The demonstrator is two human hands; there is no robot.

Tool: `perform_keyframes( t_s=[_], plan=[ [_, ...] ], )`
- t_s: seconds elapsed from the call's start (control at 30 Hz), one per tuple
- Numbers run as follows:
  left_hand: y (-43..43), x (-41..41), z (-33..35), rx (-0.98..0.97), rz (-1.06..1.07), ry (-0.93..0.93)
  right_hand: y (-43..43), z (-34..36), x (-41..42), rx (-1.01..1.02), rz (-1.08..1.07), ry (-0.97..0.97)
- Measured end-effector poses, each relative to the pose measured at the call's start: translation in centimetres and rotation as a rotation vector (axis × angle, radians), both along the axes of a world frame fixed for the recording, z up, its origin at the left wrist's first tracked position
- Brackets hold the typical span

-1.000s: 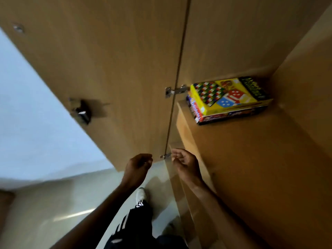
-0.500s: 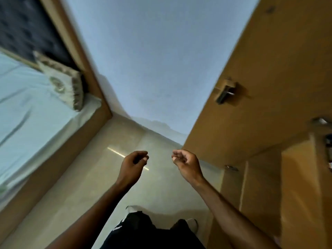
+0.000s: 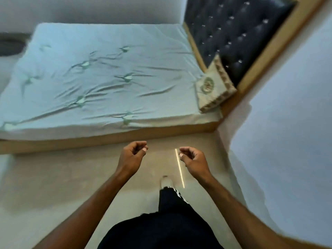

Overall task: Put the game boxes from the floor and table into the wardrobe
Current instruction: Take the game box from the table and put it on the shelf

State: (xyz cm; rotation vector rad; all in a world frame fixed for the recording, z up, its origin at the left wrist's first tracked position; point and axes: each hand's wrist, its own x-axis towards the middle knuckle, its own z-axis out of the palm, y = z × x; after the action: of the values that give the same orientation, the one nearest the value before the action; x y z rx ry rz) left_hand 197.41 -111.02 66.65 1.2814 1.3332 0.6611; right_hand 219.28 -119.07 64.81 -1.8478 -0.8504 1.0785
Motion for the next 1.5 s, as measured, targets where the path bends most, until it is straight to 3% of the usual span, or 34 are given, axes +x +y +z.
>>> perform_keyframes(
  t_s=[0.1,0.4,0.63,0.97,1.23,1.5],
  plan=[
    [4.2,-5.1,-0.2,-0.025,0.178,-0.011,8.3,0.1,-4.5,-0.001,0.178,0.012],
    [15.1,-18.5,-0.3,-0.051,0.455,0.006,27.9,1.2,-18.5,0.002,0.613,-0.020],
    [18.9,-33.2,-0.5,-0.038,0.919,-0.029,40.3,1.6,-36.5,-0.002,1.014,-0.039],
    [22.0,-59.3,-0.6,0.026,1.336,-0.039,48.6,1.3,-68.6,0.036,1.423,-0.121],
    [21.9,-79.2,0.5,0.064,1.538,-0.036,50.2,2.4,-92.7,0.060,1.567,-0.016],
    [23.1,-98.8,-2.5,-0.010,1.653,0.026,53.8,-0.7,-115.2,0.022,1.683,0.001]
  ],
)
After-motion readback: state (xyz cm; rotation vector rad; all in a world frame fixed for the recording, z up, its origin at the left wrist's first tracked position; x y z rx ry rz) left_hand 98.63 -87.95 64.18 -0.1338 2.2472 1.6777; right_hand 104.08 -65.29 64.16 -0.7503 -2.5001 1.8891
